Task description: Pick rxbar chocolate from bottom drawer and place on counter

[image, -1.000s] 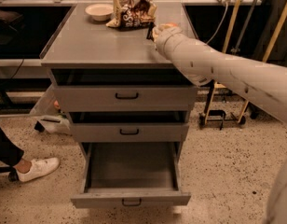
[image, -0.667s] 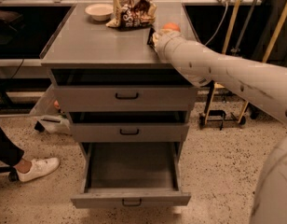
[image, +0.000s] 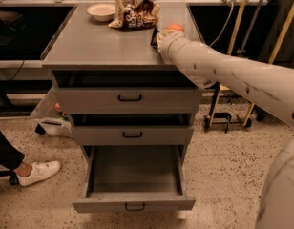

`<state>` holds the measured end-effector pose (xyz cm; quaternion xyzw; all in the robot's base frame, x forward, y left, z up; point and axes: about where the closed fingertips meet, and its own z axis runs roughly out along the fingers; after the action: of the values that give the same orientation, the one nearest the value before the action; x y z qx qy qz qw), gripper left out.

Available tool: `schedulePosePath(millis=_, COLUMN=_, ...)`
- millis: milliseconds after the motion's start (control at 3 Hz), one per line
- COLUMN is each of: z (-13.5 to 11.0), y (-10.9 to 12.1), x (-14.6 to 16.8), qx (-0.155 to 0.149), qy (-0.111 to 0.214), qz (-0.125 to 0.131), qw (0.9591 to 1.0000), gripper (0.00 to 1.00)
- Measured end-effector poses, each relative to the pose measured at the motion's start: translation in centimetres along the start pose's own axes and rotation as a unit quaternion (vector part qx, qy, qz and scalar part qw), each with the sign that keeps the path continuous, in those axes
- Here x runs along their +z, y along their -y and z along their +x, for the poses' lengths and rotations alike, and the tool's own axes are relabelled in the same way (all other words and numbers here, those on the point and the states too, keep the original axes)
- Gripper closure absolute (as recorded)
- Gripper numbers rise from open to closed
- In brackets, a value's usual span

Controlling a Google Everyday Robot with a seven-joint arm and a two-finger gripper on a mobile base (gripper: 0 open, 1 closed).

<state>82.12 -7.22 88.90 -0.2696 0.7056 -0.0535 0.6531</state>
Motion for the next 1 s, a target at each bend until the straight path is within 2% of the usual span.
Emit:
schedulePosePath(millis=667, z=0.0, y=0.0, x=0.0, qx=0.0, qy=0.0, qz=0.0, qw=1.0, gripper=0.11)
schedulePosePath(millis=1000, z=0.0, y=0.0, x=0.0, qx=0.0, qy=0.0, qz=0.0, qw=1.0, gripper=0.0)
